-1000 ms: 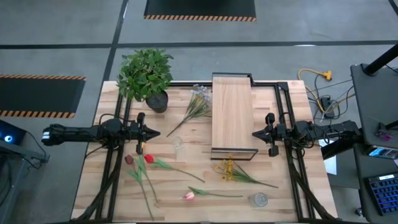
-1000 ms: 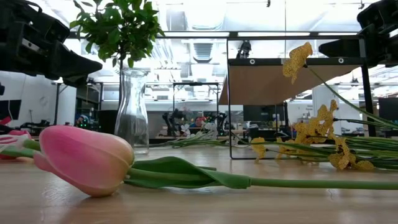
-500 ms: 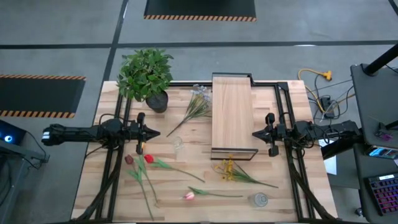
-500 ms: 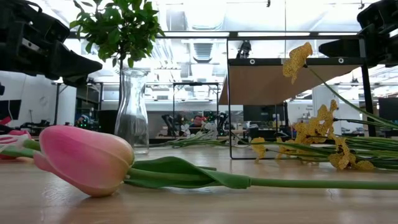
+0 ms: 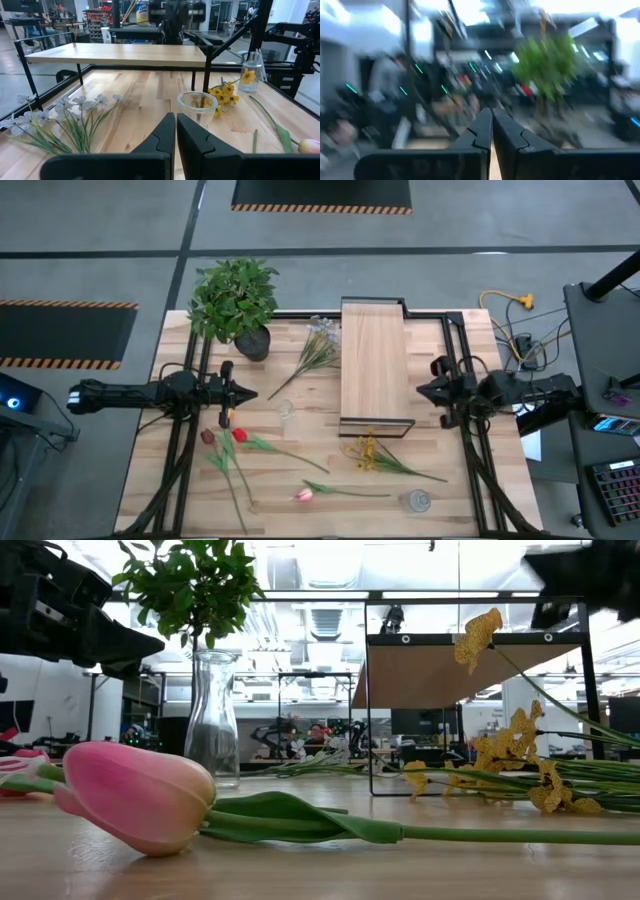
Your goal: Pick and place flowers into a vace then onto a shelf
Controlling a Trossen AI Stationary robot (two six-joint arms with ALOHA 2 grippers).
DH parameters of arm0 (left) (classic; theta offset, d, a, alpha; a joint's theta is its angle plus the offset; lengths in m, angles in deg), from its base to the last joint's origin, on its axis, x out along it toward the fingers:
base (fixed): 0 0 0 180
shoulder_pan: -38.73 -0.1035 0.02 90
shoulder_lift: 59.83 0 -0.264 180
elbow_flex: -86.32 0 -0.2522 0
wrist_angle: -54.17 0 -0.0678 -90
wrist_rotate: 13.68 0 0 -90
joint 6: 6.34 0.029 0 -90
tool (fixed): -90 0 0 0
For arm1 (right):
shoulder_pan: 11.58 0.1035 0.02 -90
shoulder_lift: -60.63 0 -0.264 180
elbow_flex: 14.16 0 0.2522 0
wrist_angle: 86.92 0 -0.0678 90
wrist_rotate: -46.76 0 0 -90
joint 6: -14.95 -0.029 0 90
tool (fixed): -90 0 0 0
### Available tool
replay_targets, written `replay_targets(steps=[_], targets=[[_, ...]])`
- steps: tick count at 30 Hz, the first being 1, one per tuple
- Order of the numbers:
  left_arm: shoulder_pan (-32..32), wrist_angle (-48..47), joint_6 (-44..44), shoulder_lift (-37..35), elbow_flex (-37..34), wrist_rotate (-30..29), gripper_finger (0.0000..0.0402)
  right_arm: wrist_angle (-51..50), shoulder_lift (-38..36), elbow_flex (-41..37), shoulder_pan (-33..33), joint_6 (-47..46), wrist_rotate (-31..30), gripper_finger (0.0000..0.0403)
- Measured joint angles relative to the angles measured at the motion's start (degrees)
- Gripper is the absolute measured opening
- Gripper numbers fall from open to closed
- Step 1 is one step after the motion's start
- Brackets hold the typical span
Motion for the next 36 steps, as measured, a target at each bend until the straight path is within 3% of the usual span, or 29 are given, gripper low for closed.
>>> replay_targets(steps=[3,8,14,22,29,36], targets=[[0.0,0.0,0.0,0.0,0.0,0.0,0.0000,3.8,0.0,0.4,0.0,0.1,2.9,0.0022],[0.0,0.0,0.0,0.0,0.0,0.0,0.0000,-1.2,1.3,4.0,0.0,1.2,-4.0,0.0079],[0.0,-0.1,0.0,0.0,0.0,-0.1,0.0000,-3.4,8.6,11.9,1.8,3.0,3.9,0.0158],[0.0,-0.1,0.0,0.0,0.1,-0.1,0.0000,-5.2,23.7,23.6,7.3,3.5,3.0,0.0175],[0.0,-0.3,0.0,0.1,0.0,0.0,0.0000,-11.2,38.6,35.8,16.0,4.7,-11.4,0.0176],[0.0,-0.3,0.0,0.1,0.0,0.0,0.0000,-31.7,50.1,49.6,24.3,-0.9,-21.4,0.0176]])
